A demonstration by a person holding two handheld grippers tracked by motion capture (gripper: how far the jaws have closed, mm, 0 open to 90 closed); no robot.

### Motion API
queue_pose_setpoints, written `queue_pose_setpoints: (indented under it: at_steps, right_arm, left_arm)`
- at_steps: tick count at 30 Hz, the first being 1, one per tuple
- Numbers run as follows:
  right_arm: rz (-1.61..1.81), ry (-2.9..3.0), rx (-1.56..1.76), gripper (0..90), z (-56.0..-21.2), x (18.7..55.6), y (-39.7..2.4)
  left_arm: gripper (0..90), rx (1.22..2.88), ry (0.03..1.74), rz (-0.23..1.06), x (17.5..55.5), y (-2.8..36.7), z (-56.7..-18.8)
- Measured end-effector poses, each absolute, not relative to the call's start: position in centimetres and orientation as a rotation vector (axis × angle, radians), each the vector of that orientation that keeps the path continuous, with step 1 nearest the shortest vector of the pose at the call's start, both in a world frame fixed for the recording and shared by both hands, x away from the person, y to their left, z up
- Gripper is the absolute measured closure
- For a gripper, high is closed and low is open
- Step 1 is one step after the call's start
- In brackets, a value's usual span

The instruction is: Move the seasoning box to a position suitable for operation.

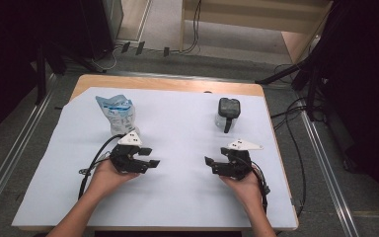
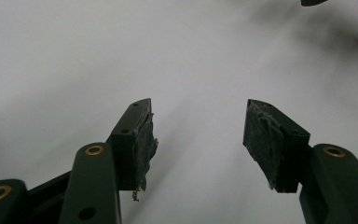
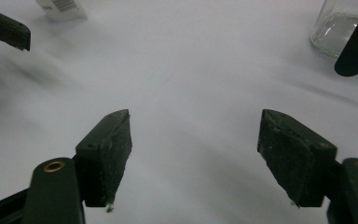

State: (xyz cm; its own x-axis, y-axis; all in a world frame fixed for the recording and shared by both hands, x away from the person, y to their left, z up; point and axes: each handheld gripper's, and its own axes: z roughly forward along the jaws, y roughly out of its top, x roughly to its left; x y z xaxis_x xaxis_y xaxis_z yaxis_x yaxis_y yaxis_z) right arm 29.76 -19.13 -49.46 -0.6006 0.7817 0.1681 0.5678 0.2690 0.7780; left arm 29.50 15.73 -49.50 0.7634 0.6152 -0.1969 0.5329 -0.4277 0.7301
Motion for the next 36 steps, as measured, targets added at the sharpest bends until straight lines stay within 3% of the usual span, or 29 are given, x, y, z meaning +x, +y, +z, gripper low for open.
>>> queue_pose_setpoints:
  at_steps: [17, 33, 36]
  right_arm:
    - [1.264, 2.242, 1.198, 47.4, -49.0, 29.4, -19.8]
    - [1.273, 2.238, 1.228, 51.8, -49.3, 29.4, -20.6]
    - [1.257, 2.237, 1.206, 52.0, -49.4, 29.3, -20.6]
  left_arm:
    - [40.4, 2.126, 0.870, 0.107, 29.1, 16.2, -49.0]
    - [39.9, 2.116, 0.855, 0.114, 29.2, 16.3, -48.9]
    - [39.9, 2.146, 0.851, 0.163, 29.2, 16.5, -48.8]
